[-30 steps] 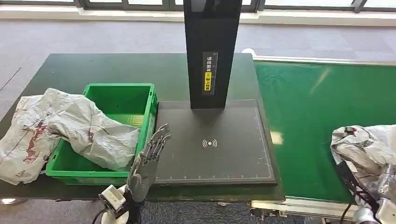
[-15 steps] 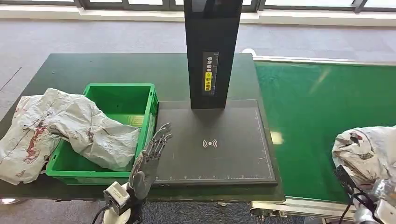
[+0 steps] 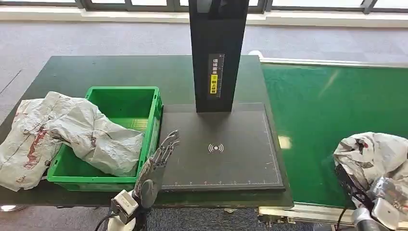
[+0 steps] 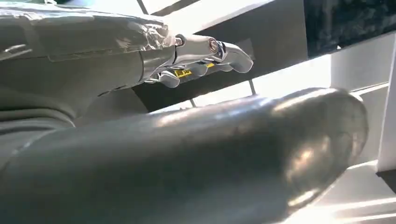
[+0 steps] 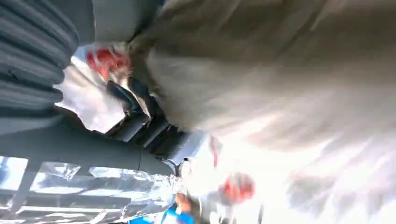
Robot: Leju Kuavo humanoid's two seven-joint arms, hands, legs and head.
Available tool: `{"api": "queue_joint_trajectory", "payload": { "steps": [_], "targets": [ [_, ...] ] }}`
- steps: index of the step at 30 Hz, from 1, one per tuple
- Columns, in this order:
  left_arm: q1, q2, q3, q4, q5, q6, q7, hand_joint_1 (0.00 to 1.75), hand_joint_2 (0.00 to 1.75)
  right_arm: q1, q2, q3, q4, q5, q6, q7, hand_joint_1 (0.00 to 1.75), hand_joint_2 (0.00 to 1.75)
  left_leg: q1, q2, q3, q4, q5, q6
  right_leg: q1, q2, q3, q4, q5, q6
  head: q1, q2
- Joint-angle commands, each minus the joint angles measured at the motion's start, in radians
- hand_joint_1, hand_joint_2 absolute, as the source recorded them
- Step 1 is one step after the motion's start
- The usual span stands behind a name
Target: Moved the parcel from conveyor to table for the left to box.
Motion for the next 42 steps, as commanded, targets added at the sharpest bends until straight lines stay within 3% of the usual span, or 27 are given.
{"api": "queue_joint_trajectory", "payload": {
  "steps": [1,3,8,13,16,20,23,28,31,33,42],
  "targets": [
    [0.045,0.004,0.032,-0.024,-0.003,0.017,0.004,0.00,0.00,-0.035,0.107,-0.089,-0.116,-0.203,-0.180,-0.256,1.75,1.75,0.001,0.004,0.009,-0.002,0.000,0.000,0.001,0.004,0.000,-0.002,0.001,-0.001,0.000,0.000],
    [0.046,0.005,0.030,-0.025,-0.002,0.021,0.004,0.00,0.00,-0.029,0.116,-0.095,-0.136,-0.235,-0.195,-0.291,1.75,1.75,0.001,0.002,0.010,-0.001,0.001,-0.001,0.001,0.003,0.002,-0.002,0.000,-0.001,0.000,0.000],
    [0.029,0.007,0.021,-0.015,0.001,0.041,0.004,0.00,0.00,0.054,0.214,-0.041,-0.359,-0.540,-0.190,-0.553,1.75,1.75,0.001,0.001,0.011,-0.002,0.001,-0.001,0.001,0.002,0.003,-0.002,0.000,-0.002,0.000,0.000],
    [0.022,0.003,0.024,-0.008,-0.002,0.040,0.004,0.00,0.00,0.077,0.237,-0.012,-0.416,-0.561,-0.186,-0.547,1.75,1.75,0.001,0.000,0.008,-0.001,0.001,-0.001,0.001,0.001,0.001,-0.001,0.000,-0.001,0.000,0.000],
    [0.016,-0.002,0.026,-0.007,-0.004,0.039,0.004,0.00,0.00,0.133,0.270,0.050,-0.543,-0.674,-0.158,-0.610,1.75,1.75,0.001,0.001,0.009,-0.001,0.001,-0.001,0.001,0.001,0.001,-0.001,0.000,-0.001,0.000,0.000],
    [-0.005,-0.004,0.025,0.020,-0.005,0.033,0.004,0.00,0.00,0.256,0.359,0.164,-0.821,-0.810,-0.071,-0.678,1.75,1.75,0.001,0.000,0.008,-0.001,0.001,-0.001,0.001,0.000,0.001,-0.001,-0.001,-0.001,0.000,0.000],
    [-0.024,0.002,0.016,0.041,0.007,0.028,0.004,0.00,0.00,0.350,0.438,0.353,-1.023,-0.851,0.018,-0.694,1.75,1.75,0.001,0.002,0.009,-0.002,0.001,-0.002,0.001,0.002,0.001,0.000,-0.001,-0.002,0.000,0.000],
    [-0.042,0.002,0.010,0.061,0.013,0.022,0.004,0.00,0.00,0.389,0.483,0.543,-1.109,-0.858,0.082,-0.678,1.75,1.75,0.002,0.004,0.010,-0.002,0.000,-0.002,0.002,0.004,0.000,0.000,-0.001,-0.003,0.000,0.000],
    [-0.049,0.009,-0.002,0.058,0.050,0.025,0.004,0.00,0.00,0.396,0.509,0.727,-1.097,-0.823,0.117,-0.682,1.75,1.75,0.001,0.002,0.009,-0.002,0.001,-0.003,0.002,0.003,-0.001,0.001,-0.001,-0.002,0.000,0.000],
    [-0.059,0.010,-0.009,0.059,0.073,0.025,0.004,0.00,0.00,0.416,0.541,0.804,-1.088,-0.886,0.153,-0.695,1.75,1.75,0.003,0.005,0.011,-0.002,0.000,-0.003,0.003,0.005,0.001,-0.001,-0.001,-0.003,0.000,0.000],
    [-0.088,-0.005,-0.016,0.087,0.072,0.025,0.004,0.00,0.00,0.409,0.543,0.836,-0.999,-0.903,0.155,-0.640,1.75,1.75,0.002,0.000,0.010,-0.002,0.002,-0.003,0.002,0.000,0.001,-0.001,-0.002,-0.002,0.000,0.000]
  ]
}}
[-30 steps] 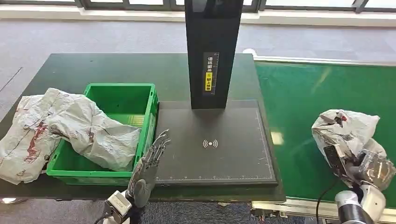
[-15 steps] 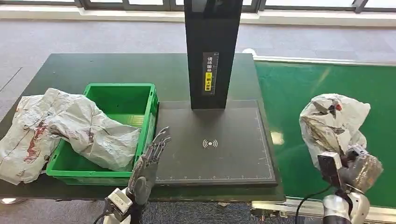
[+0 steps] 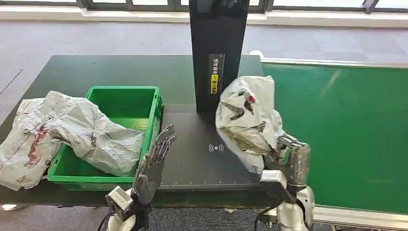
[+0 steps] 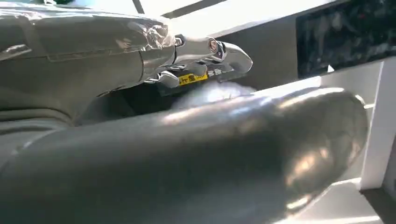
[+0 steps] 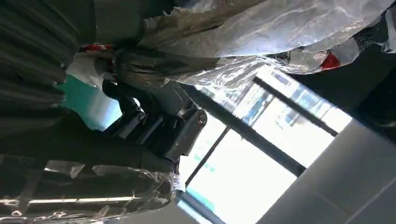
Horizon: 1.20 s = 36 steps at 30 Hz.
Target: Moved the parcel from conveyor to table for the left to box.
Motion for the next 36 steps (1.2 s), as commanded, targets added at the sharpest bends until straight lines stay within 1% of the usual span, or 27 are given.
{"api": "queue_joint_trajectory", "payload": {
  "steps": [1,7,10,11,14,15,16,18,21,22,23,26,27,34,35,36],
  "targets": [
    [-0.064,0.006,-0.019,0.081,0.007,0.003,0.004,0.00,0.00,0.012,0.045,0.236,0.045,-0.030,0.012,0.061,1.75,1.75,0.000,0.001,0.002,-0.001,0.000,0.000,0.000,0.001,0.002,-0.002,0.000,0.000,0.000,0.000],
    [-0.062,0.007,-0.020,0.078,0.007,0.001,0.004,0.00,0.00,0.004,0.043,0.231,0.059,-0.017,0.009,0.075,1.75,1.75,-0.001,0.000,0.002,-0.001,0.000,0.000,0.000,0.001,0.002,-0.002,0.000,-0.001,0.000,0.000],
    [-0.061,0.001,-0.020,0.080,0.003,-0.003,0.004,0.00,0.00,-0.017,0.052,0.206,0.140,0.001,0.001,0.121,1.75,1.75,0.000,0.001,0.004,-0.002,0.000,0.000,0.000,0.001,0.004,-0.003,0.000,-0.001,0.000,0.000],
    [-0.060,-0.002,-0.020,0.081,0.001,-0.004,0.004,0.00,0.00,-0.029,0.054,0.178,0.193,0.025,-0.037,0.139,1.75,1.75,0.000,0.001,0.003,-0.001,0.000,0.000,0.000,0.001,0.003,-0.002,0.000,-0.001,0.000,0.000],
    [-0.057,-0.004,-0.018,0.080,-0.003,-0.005,0.004,0.00,0.00,-0.051,0.050,0.122,0.282,0.034,-0.057,0.160,1.75,1.75,0.000,0.000,0.003,-0.001,0.000,0.000,0.000,0.001,0.003,-0.003,0.001,0.000,0.000,0.000],
    [-0.058,-0.004,-0.017,0.082,-0.004,-0.007,0.004,0.00,0.00,-0.055,0.050,0.101,0.300,0.055,-0.087,0.178,1.75,1.75,0.000,0.000,0.003,-0.002,0.000,0.000,0.000,0.000,0.004,-0.003,0.001,-0.001,0.000,0.000],
    [-0.059,-0.005,-0.016,0.085,-0.005,-0.008,0.004,0.00,0.00,-0.057,0.049,0.091,0.307,0.054,-0.088,0.181,1.75,1.75,0.000,0.000,0.003,-0.001,0.000,0.000,0.000,0.000,0.003,-0.002,0.001,0.000,0.000,0.000],
    [-0.068,-0.009,-0.012,0.099,-0.008,-0.013,0.004,0.00,0.00,-0.051,0.048,0.055,0.311,0.090,-0.137,0.196,1.75,1.75,0.000,-0.001,0.002,-0.002,0.000,0.000,0.000,-0.001,0.003,-0.003,0.000,0.000,0.000,0.000],
    [-0.073,-0.009,-0.013,0.109,-0.009,-0.010,0.004,0.00,0.00,-0.041,0.053,0.026,0.299,0.177,-0.174,0.263,1.75,1.75,0.000,-0.002,0.004,-0.002,0.000,0.001,0.000,-0.001,0.005,-0.004,0.001,-0.001,0.000,0.000],
    [-0.073,-0.009,-0.013,0.109,-0.009,-0.011,0.004,0.00,0.00,-0.041,0.055,0.019,0.302,0.194,-0.173,0.278,1.54,1.75,0.000,-0.002,0.002,-0.001,0.000,0.000,0.000,-0.002,0.004,-0.003,0.000,0.000,0.000,0.000],
    [-0.074,-0.010,-0.013,0.110,-0.009,-0.011,0.004,0.00,0.00,-0.043,0.058,0.010,0.308,0.204,-0.171,0.294,0.99,1.75,0.000,-0.002,0.003,-0.002,0.000,0.001,0.000,-0.001,0.005,-0.004,0.000,0.000,0.000,0.000],
    [-0.075,-0.011,-0.013,0.112,-0.010,-0.012,0.004,0.00,0.00,-0.044,0.061,0.003,0.312,0.216,-0.178,0.303,0.99,1.75,-0.001,-0.001,0.001,0.000,0.000,0.000,-0.001,-0.001,0.002,-0.001,0.000,0.000,0.000,0.000],
    [-0.075,-0.011,-0.013,0.112,-0.010,-0.012,0.004,0.00,0.00,-0.044,0.061,0.003,0.312,0.216,-0.178,0.303,0.99,1.75,0.000,-0.001,0.003,-0.001,0.000,0.000,0.000,-0.001,0.003,-0.003,0.000,-0.001,0.000,0.000],
    [-0.075,-0.011,-0.013,0.112,-0.010,-0.012,0.004,0.00,0.00,-0.044,0.061,0.003,0.312,0.216,-0.178,0.303,0.99,1.75,0.000,-0.001,0.001,-0.001,0.000,0.000,0.000,-0.001,0.002,-0.002,0.000,0.000,0.000,0.000],
    [-0.076,-0.013,-0.012,0.113,-0.012,-0.013,0.004,0.00,0.00,-0.046,0.062,0.000,0.319,0.233,-0.185,0.317,0.59,1.75,0.000,-0.001,0.002,-0.001,0.000,0.000,0.000,-0.001,0.003,-0.002,0.000,-0.001,0.000,0.000],
    [-0.078,-0.016,-0.010,0.117,-0.016,-0.016,0.004,0.00,0.00,-0.050,0.065,-0.007,0.331,0.251,-0.178,0.338,0.24,1.75,0.000,0.000,0.003,-0.001,0.000,0.000,0.001,0.000,0.004,-0.003,0.000,-0.001,0.000,0.000]
  ]
}}
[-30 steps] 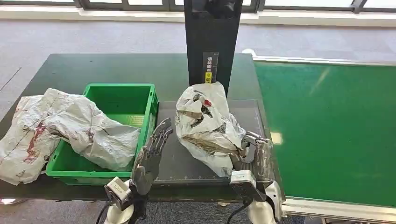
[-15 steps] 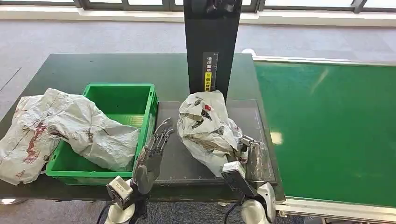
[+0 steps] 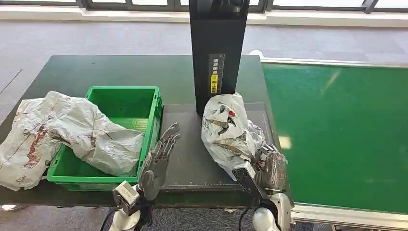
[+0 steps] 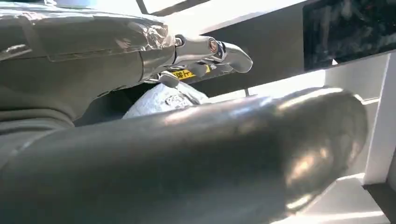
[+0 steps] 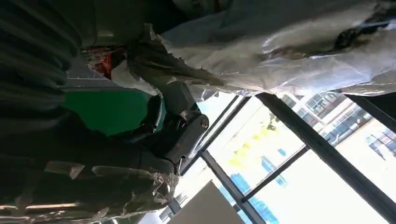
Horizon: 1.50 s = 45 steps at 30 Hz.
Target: Moved the parcel from conveyor to table for the left to box.
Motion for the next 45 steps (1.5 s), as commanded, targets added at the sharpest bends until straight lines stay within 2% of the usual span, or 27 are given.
{"api": "queue_joint_trajectory", "payload": {
  "steps": [1,7,12,13,17,18,24,28,29,31,33,35,42,44,45],
  "targets": [
    [-0.041,-0.003,-0.004,0.063,-0.011,-0.008,0.004,0.00,1.75,-0.040,0.011,-0.079,0.101,0.033,0.005,0.041,0.00,1.75,0.001,0.000,0.003,-0.002,0.000,0.000,0.001,0.000,0.004,-0.003,0.001,-0.001,0.000,0.000],
    [-0.052,-0.015,0.009,0.066,-0.024,-0.015,0.004,0.00,1.75,-0.053,0.036,-0.098,0.134,0.047,0.070,0.043,0.00,1.75,0.001,-0.001,0.002,-0.001,0.000,0.000,0.001,-0.001,0.003,-0.002,0.000,-0.001,0.000,0.000],
    [-0.028,-0.031,0.038,0.038,-0.035,-0.023,0.004,0.00,1.75,-0.162,0.042,-0.043,0.326,0.078,0.171,0.026,0.00,1.75,0.000,0.003,0.002,-0.001,0.000,0.000,0.000,0.003,0.002,-0.001,0.001,-0.001,0.000,0.000],
    [-0.026,-0.031,0.042,0.033,-0.035,-0.029,0.004,0.00,1.75,-0.173,0.045,-0.021,0.352,0.090,0.200,0.018,0.00,0.00,0.001,0.004,0.003,-0.001,0.000,0.000,0.001,0.004,0.002,-0.002,0.001,-0.001,0.000,0.000],
    [-0.028,-0.043,0.070,0.029,-0.028,-0.043,0.004,0.00,1.75,-0.176,0.053,0.025,0.319,0.108,0.175,0.011,0.00,0.00,0.001,0.004,0.002,0.000,-0.001,0.000,0.001,0.004,0.002,-0.001,0.001,-0.001,0.000,0.000],
    [-0.030,-0.045,0.074,0.028,-0.026,-0.045,0.004,0.00,0.00,-0.178,0.045,0.041,0.306,0.128,0.177,0.027,0.00,0.00,0.001,0.005,0.002,0.000,-0.001,0.000,0.001,0.005,0.001,-0.001,0.001,-0.001,0.000,0.000],
    [-0.026,-0.043,0.095,-0.021,0.078,-0.022,0.004,0.00,0.00,-0.162,0.028,0.067,0.205,0.157,0.184,0.056,0.00,0.00,0.001,0.003,0.001,0.001,-0.001,0.000,0.001,0.003,0.001,0.000,0.001,-0.001,0.000,0.000],
    [-0.019,-0.032,0.082,-0.061,0.126,-0.005,0.004,0.00,0.00,-0.133,0.030,0.080,0.143,0.127,0.156,0.014,0.00,0.00,0.000,0.001,0.000,0.001,0.000,0.000,0.001,0.001,0.000,0.001,0.001,-0.001,0.000,0.000],
    [-0.018,-0.027,0.073,-0.070,0.131,0.004,0.004,0.00,1.75,-0.120,0.031,0.086,0.112,0.111,0.146,-0.003,0.00,0.00,0.001,0.001,0.000,0.001,0.000,0.000,0.001,0.002,0.001,0.001,0.000,-0.001,0.000,0.000],
    [-0.019,-0.024,0.068,-0.070,0.135,0.011,0.004,0.00,1.75,-0.085,0.030,0.095,0.017,0.067,0.119,-0.057,0.00,0.00,0.001,0.000,0.000,0.001,0.000,0.000,0.001,0.001,0.001,0.001,0.000,-0.001,0.000,0.000],
    [-0.020,-0.024,0.068,-0.069,0.136,0.012,0.004,0.00,1.75,-0.080,0.032,0.097,-0.014,0.063,0.114,-0.062,0.00,0.00,0.000,-0.001,0.000,0.001,0.000,0.000,0.000,-0.001,0.001,0.001,0.000,-0.001,0.000,0.000],
    [-0.022,-0.022,0.066,-0.070,0.143,0.023,0.004,0.00,1.75,-0.027,0.018,0.127,-0.143,0.042,0.102,-0.090,0.00,0.00,0.001,-0.001,0.000,0.001,0.000,0.000,0.001,-0.001,0.001,0.001,0.000,-0.001,0.000,0.000],
    [-0.019,-0.021,0.065,-0.074,0.145,0.025,0.004,0.00,1.75,-0.018,0.017,0.131,-0.173,0.039,0.106,-0.080,0.00,0.00,0.001,-0.002,0.003,-0.001,-0.001,0.000,0.001,-0.001,0.003,-0.001,-0.001,-0.002,0.000,0.000],
    [-0.012,-0.020,0.060,-0.083,0.143,0.034,0.004,0.00,1.75,0.001,0.008,0.123,-0.223,-0.032,0.112,-0.104,0.00,0.00,0.001,-0.001,0.002,-0.001,0.000,0.000,0.001,-0.001,0.003,-0.001,0.000,-0.001,0.000,0.000],
    [-0.010,-0.019,0.060,-0.084,0.144,0.034,0.004,0.00,1.75,0.003,-0.007,0.137,-0.225,0.006,0.125,-0.089,0.00,0.00,0.001,-0.001,0.002,-0.001,0.000,0.000,0.001,0.000,0.003,-0.001,0.000,-0.001,0.000,0.000]
  ]
}}
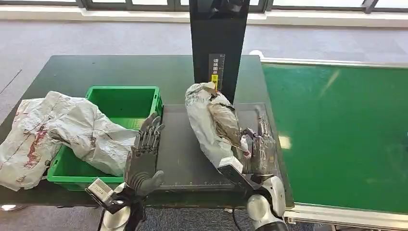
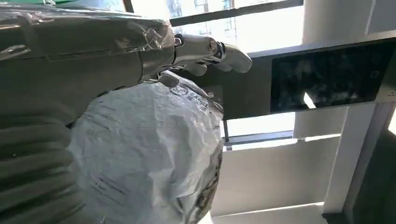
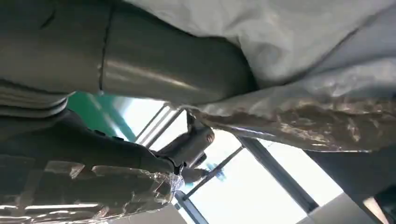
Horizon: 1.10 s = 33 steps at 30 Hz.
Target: Moved the parcel from conveyor to table for the left to box.
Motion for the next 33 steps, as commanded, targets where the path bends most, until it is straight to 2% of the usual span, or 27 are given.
{"api": "queue_joint_trajectory", "payload": {
  "steps": [1,16,17,19,20,26,27,28,33],
  "targets": [
    [-0.016,-0.011,0.030,0.005,0.007,0.016,0.004,0.00,1.75,0.066,-0.042,0.078,-0.135,0.056,0.046,0.064,0.00,0.00,0.001,-0.001,0.002,-0.001,-0.001,0.000,0.001,0.000,0.003,-0.001,-0.001,-0.001,0.000,0.000],
    [-0.012,-0.010,0.030,-0.001,0.006,0.009,0.004,0.00,1.75,0.083,-0.026,0.076,-0.143,0.026,0.029,0.057,0.00,0.00,0.000,0.000,0.001,-0.001,0.000,0.000,0.000,0.000,0.002,-0.001,0.000,0.000,0.000,0.000],
    [-0.016,-0.007,0.024,0.011,-0.002,0.014,0.004,0.00,1.75,0.077,-0.034,0.081,-0.122,0.075,0.057,0.099,0.00,0.00,0.001,0.000,0.002,-0.001,-0.001,0.000,0.001,0.000,0.003,-0.001,-0.001,-0.001,0.000,0.000],
    [-0.017,-0.005,0.023,0.016,-0.002,0.015,0.004,0.00,1.75,0.073,-0.026,0.059,-0.096,0.057,0.063,0.124,0.00,0.00,0.001,0.000,0.003,-0.001,-0.001,0.000,0.001,0.001,0.003,-0.002,0.000,-0.001,0.000,0.000],
    [-0.017,-0.003,0.020,0.019,-0.002,0.017,0.004,0.00,0.00,0.061,-0.033,0.039,-0.062,0.059,0.076,0.152,0.00,0.00,0.001,0.000,0.004,-0.002,-0.001,0.000,0.001,0.001,0.005,-0.003,0.000,-0.001,0.000,0.000],
    [-0.010,-0.004,0.017,0.021,-0.015,0.028,0.004,0.00,0.00,0.044,-0.024,-0.014,-0.019,0.088,0.040,0.184,0.00,0.00,0.001,0.000,0.005,-0.003,0.000,0.000,0.001,0.000,0.006,-0.004,0.000,-0.001,0.000,0.000],
    [-0.010,-0.004,0.016,0.023,-0.016,0.024,0.004,0.00,0.00,0.039,-0.032,-0.007,-0.003,0.170,0.037,0.229,0.00,0.00,0.000,0.000,0.003,-0.002,0.000,0.000,0.000,0.001,0.003,-0.002,0.000,-0.001,0.000,0.000],
    [-0.011,-0.003,0.014,0.026,-0.029,0.024,0.004,0.00,0.00,0.035,-0.025,-0.007,0.002,0.178,0.052,0.233,0.00,0.00,0.001,0.000,0.004,-0.002,0.000,0.000,0.001,0.000,0.004,-0.003,0.000,-0.001,0.000,0.000],
    [-0.023,0.016,-0.040,0.076,-0.206,0.100,0.004,0.00,0.00,0.031,-0.017,-0.023,0.014,0.124,0.065,0.200,0.00,0.00,0.000,0.000,0.003,-0.002,0.000,0.000,0.000,0.000,0.003,-0.002,0.000,0.000,0.000,0.000]
  ]
}}
